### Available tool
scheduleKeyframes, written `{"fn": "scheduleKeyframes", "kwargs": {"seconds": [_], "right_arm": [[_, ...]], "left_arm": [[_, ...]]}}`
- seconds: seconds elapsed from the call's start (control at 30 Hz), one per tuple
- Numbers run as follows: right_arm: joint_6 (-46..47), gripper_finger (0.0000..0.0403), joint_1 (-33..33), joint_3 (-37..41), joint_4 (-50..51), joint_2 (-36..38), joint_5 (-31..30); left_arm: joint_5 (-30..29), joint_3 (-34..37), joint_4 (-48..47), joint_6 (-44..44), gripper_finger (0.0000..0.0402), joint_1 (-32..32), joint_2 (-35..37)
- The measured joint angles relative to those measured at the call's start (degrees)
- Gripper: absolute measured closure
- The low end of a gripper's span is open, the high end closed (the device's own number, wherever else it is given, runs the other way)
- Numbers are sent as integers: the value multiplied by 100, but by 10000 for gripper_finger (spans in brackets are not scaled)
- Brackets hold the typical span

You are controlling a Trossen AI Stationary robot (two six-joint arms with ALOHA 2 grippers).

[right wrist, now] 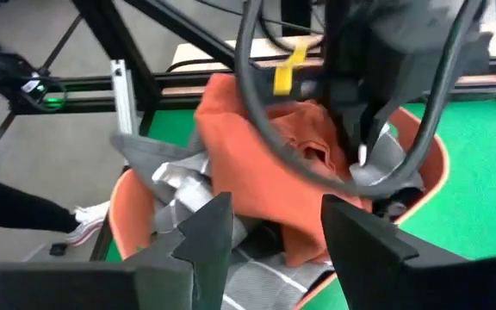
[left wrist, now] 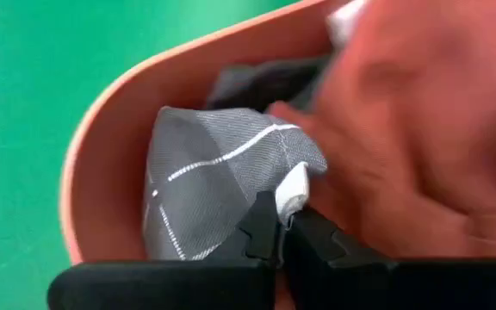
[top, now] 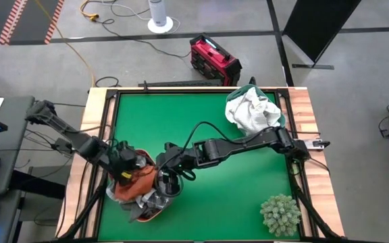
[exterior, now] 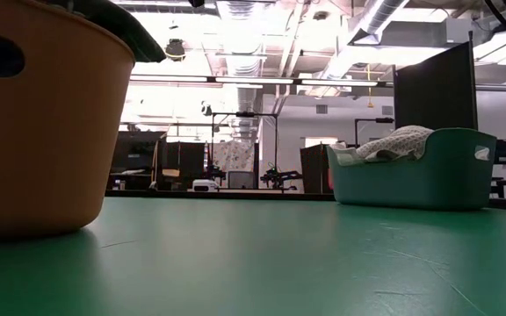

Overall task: Sort towels by color in basket
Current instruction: Adjust the towels in the orange bin

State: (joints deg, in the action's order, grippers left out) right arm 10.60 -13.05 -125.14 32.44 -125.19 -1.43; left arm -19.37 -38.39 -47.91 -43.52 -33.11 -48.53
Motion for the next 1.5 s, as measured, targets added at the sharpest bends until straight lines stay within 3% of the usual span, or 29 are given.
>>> {"fn": "scheduleKeyframes", "kwargs": {"seconds": [0.3, 0.47, 0.67, 0.83, 1.0, 1.17, 1.33, 1.5], "right_arm": [[205, 198, -10, 0, 80, 0, 12], [297, 198, -12, 0, 116, 0, 20], [309, 198, 12, -7, 740, 158, -17], [434, 198, 39, -13, 1076, 238, -16], [768, 198, -55, 8, 1463, 233, 131], [1032, 198, -285, 76, 1611, 221, 52], [1573, 198, -403, 261, 2145, -18, -319], [2358, 198, -403, 884, 2109, -81, -298]], "left_arm": [[-762, 63, 10, -71, 376, 136, -973], [-517, 10, -68, -92, 306, 139, -1113], [-361, -622, -483, 28, 201, 141, -846], [48, -992, -517, 381, 147, 141, -530], [538, -1361, -439, 346, 140, 141, -121], [462, -1557, 189, 289, 142, 136, 101], [344, -1374, 859, 541, 143, 134, -274], [591, -1364, 870, 335, 143, 124, -844]]}}
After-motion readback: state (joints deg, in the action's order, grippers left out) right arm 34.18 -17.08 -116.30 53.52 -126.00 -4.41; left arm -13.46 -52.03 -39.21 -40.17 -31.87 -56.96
